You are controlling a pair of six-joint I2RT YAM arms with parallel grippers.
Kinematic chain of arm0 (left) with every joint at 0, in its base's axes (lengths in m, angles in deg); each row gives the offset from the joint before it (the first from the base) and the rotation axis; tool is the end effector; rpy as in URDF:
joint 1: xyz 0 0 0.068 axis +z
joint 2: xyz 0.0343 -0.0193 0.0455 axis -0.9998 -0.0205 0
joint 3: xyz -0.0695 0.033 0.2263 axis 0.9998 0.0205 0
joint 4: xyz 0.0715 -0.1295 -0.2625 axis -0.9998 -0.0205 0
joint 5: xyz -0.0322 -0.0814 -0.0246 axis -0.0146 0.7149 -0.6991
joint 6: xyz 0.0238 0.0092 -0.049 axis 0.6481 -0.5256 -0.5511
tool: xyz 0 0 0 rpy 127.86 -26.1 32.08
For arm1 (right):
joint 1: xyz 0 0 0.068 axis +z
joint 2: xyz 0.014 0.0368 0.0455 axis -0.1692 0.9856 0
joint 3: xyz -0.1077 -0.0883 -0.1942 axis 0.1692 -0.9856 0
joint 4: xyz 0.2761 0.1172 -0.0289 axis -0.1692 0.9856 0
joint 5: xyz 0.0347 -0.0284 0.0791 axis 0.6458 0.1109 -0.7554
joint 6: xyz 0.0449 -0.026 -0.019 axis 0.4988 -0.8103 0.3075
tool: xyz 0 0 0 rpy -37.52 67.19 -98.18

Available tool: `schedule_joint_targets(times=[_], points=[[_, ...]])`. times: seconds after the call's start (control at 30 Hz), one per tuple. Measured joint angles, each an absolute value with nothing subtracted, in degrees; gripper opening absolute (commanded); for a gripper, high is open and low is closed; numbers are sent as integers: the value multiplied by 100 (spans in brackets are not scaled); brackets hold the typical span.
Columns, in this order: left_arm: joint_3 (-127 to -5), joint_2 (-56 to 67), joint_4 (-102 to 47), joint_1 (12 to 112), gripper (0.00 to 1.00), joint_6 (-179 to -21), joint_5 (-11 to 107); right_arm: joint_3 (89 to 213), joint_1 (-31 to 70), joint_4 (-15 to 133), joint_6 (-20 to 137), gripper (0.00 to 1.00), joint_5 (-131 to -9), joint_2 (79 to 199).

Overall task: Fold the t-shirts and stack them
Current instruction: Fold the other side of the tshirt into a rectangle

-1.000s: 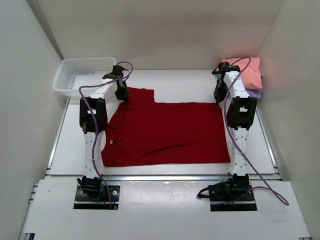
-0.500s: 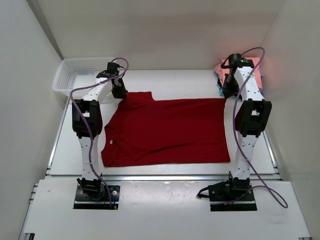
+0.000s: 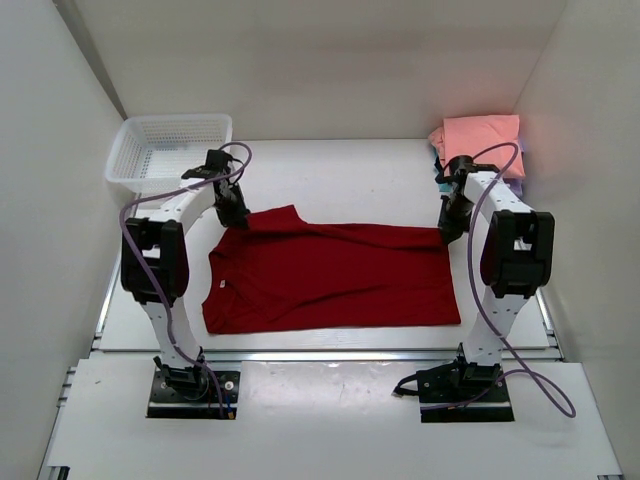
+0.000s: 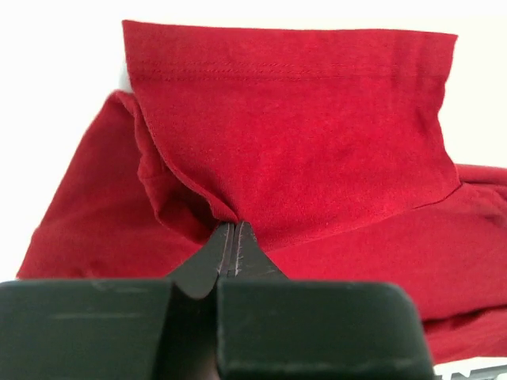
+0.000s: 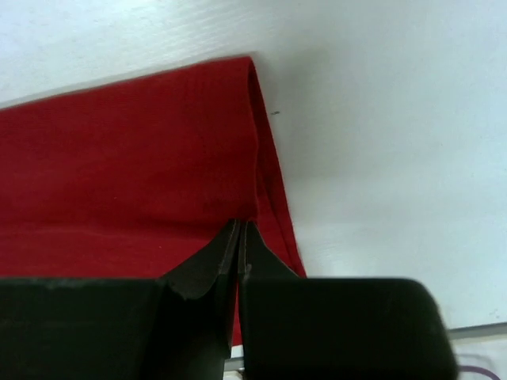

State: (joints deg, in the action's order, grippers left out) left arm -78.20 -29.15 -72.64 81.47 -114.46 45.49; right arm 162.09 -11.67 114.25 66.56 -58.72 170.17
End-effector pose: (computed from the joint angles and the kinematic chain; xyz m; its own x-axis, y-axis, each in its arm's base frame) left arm 0.4198 -0.0580 0.1506 -0.9064 -0.3185 -0.2775 -0.2553 0.9364 -0.2407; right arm 0.4076 -0.0159 0.1455 -0.9449 0.2860 -0.1592 0.2923 0.9562 -0.0168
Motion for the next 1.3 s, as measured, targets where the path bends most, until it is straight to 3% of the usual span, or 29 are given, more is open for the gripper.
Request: schedule_joint_targets(times=[0.57, 1.13, 1.23, 1.27, 1.3], points=[[-5691, -519, -7321, 7970, 0, -11448, 4598, 14996, -1410, 10736, 6506, 0, -5955, 16031], [-4811, 342, -7428, 7898, 1, -11448, 4556, 13721, -1384, 10456, 6418, 0, -5992, 15200], [-4734, 425, -7450, 7889, 29, -11437, 4554, 13675, -1443, 10493, 6416, 4, -6012, 15124], [-4708, 453, -7459, 7887, 45, -11433, 4545, 13693, -1467, 10531, 6418, 17, -6001, 15117], [-4697, 482, -7491, 7887, 51, -11411, 4525, 13726, -1469, 10576, 6447, 29, -5973, 15117]])
